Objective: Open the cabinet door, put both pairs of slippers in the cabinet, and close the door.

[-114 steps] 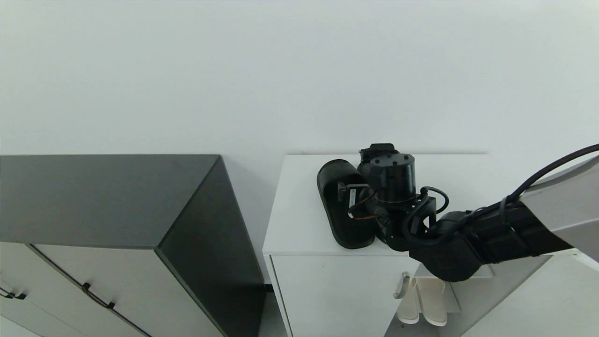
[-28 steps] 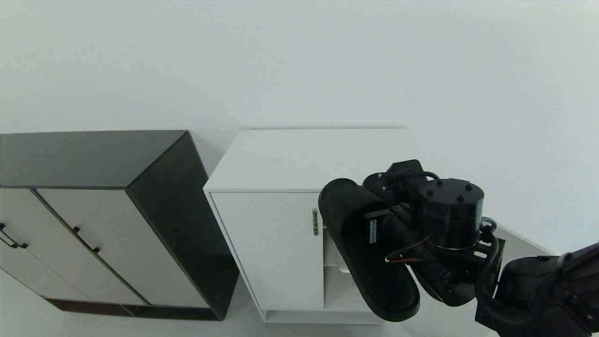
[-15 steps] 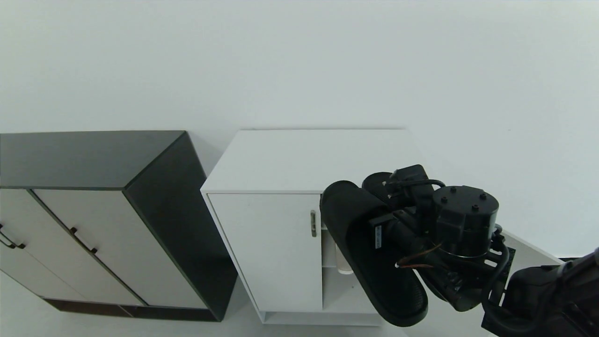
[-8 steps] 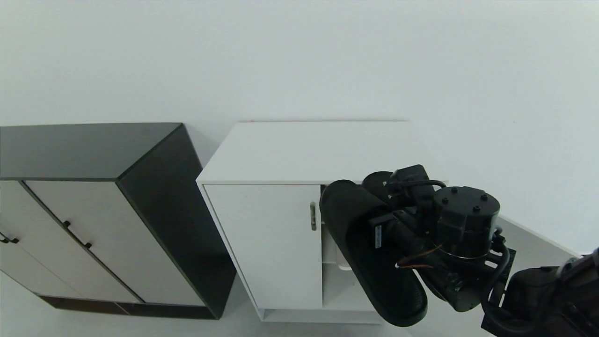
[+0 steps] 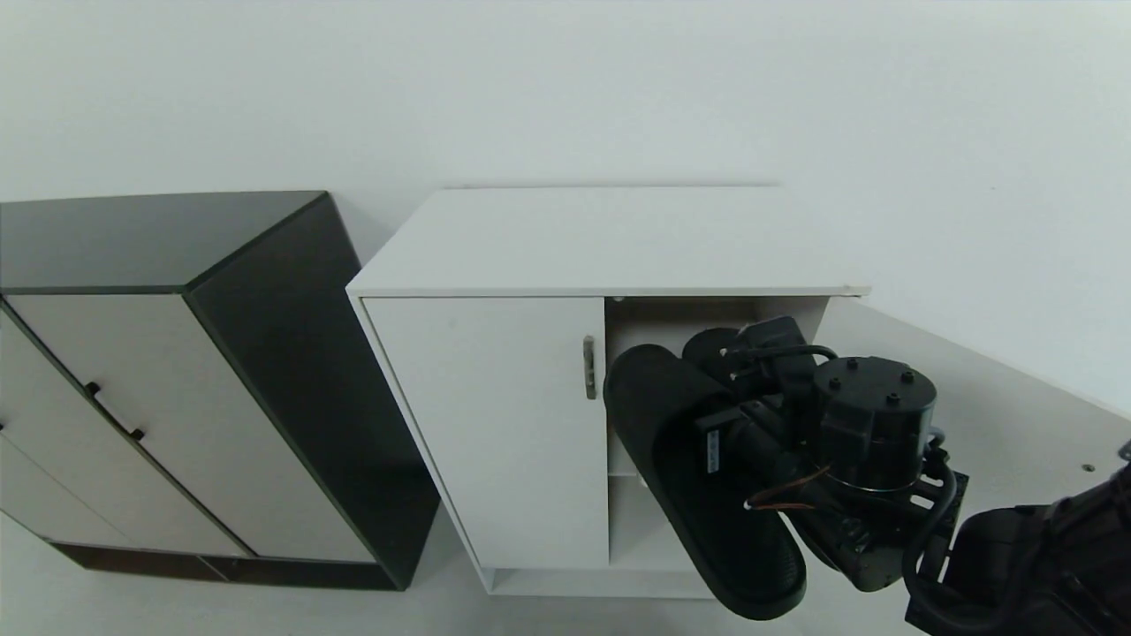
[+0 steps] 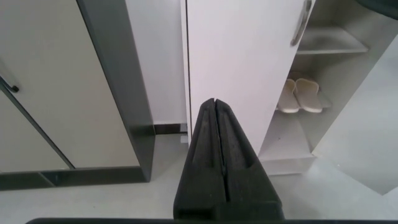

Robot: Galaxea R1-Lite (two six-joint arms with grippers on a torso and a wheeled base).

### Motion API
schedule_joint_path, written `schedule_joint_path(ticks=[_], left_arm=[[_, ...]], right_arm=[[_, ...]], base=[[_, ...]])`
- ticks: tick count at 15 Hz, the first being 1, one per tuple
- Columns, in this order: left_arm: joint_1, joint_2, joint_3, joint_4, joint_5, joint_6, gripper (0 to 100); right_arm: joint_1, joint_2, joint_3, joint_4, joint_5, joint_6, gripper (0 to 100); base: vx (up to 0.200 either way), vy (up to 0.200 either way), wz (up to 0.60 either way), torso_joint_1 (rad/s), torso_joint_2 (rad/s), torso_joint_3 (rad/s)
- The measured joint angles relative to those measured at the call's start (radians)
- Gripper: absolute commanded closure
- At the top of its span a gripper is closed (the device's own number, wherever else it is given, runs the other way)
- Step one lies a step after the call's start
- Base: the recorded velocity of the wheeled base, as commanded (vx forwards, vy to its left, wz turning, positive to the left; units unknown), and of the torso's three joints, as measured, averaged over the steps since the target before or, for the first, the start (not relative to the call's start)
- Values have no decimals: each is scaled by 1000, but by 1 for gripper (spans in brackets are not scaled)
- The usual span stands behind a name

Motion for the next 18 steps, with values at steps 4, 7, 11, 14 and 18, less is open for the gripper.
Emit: schedule_joint_path(ticks=[4, 7, 11, 14, 18], left_arm=[[0, 0, 0, 0, 0, 0, 100], [0, 0, 0, 0, 0, 0, 100], [0, 0, 0, 0, 0, -1, 100], [0, 0, 0, 0, 0, -1, 100], [0, 0, 0, 0, 0, -1, 100]], right_arm=[[1, 0, 9, -1, 0, -11, 100], [1, 2, 11, -1, 0, -11, 100], [0, 5, 15, -6, 0, -11, 100], [1, 9, 20, -16, 1, -12, 100], [1, 20, 21, -43, 1, -13, 100]], base=[[0, 0, 0, -186, 508, 317], [0, 0, 0, -165, 489, 323], [0, 0, 0, -139, 465, 334], [0, 0, 0, -113, 461, 349], [0, 0, 0, -61, 444, 378]])
